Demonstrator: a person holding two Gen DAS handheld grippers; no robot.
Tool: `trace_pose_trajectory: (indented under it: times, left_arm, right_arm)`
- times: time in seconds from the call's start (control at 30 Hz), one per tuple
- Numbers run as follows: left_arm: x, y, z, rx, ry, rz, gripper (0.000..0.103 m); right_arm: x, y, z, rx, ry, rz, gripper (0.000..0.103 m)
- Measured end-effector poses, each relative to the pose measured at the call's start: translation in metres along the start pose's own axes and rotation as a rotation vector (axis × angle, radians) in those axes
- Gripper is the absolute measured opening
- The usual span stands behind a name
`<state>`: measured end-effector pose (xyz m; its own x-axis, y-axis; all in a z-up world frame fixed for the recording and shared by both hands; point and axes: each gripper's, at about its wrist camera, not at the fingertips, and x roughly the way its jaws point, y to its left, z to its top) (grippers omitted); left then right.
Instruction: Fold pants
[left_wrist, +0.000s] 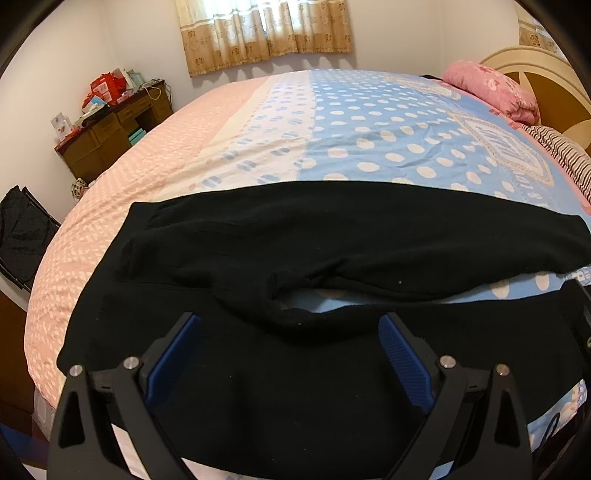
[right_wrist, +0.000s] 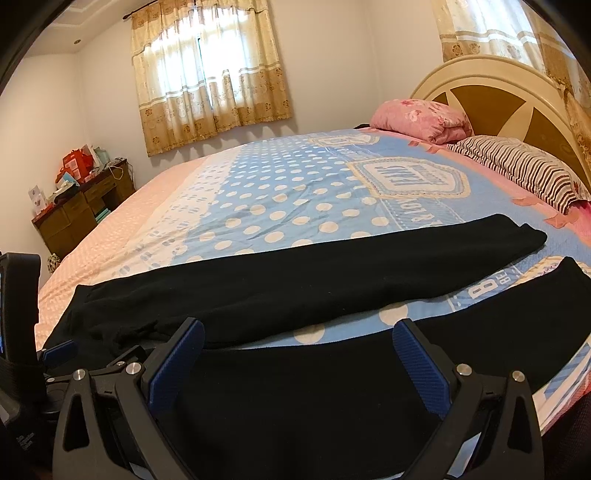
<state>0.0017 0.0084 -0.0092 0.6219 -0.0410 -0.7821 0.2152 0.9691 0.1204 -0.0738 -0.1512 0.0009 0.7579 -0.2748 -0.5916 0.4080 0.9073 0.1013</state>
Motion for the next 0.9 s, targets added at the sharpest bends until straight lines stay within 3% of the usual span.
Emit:
trace_pose_trajectory:
  times: [0.9]
  left_arm:
    - [0.0001,0.0004,0.0000,0.003,0.000,0.001,0.099]
  right_arm:
    - [0.0001,0.0029,-0.0022,0.004,0.003,0.005,0.102]
